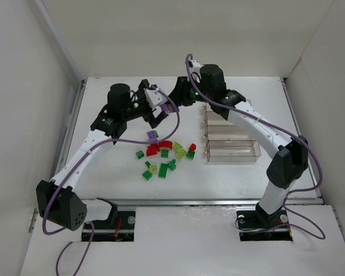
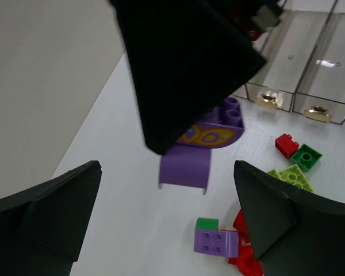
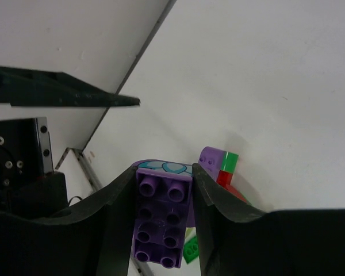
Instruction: Sort the legos into containers by color
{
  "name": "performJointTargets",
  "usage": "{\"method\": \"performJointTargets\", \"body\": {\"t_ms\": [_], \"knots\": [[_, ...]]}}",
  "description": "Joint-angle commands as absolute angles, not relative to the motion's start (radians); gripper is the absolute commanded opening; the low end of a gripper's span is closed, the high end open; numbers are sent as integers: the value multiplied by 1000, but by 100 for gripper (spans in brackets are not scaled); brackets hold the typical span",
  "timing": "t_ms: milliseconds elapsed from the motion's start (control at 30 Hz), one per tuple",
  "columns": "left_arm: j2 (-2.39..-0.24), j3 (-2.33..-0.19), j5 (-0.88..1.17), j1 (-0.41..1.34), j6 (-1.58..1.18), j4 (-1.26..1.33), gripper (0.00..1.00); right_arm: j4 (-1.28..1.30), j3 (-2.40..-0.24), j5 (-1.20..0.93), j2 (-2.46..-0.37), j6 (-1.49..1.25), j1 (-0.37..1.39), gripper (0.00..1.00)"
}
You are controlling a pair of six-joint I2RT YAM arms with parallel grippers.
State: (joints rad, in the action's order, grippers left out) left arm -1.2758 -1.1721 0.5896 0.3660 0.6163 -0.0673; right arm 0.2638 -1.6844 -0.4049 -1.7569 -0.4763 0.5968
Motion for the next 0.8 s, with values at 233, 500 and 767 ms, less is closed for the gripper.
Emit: {"method": "performJointTargets", "body": {"t_ms": [233, 500, 767], "knots": [[-1322, -1268, 525, 483, 707, -147, 84, 187, -1684, -462, -1713, -483, 594, 0], [-1355, -1307, 443, 483, 663, -138, 0, 178, -1675, -480, -1713, -508, 574, 0], [-1373, -1278, 344, 483, 606, -169, 0, 169, -1615, -248, -1743, -662, 378, 0]]}}
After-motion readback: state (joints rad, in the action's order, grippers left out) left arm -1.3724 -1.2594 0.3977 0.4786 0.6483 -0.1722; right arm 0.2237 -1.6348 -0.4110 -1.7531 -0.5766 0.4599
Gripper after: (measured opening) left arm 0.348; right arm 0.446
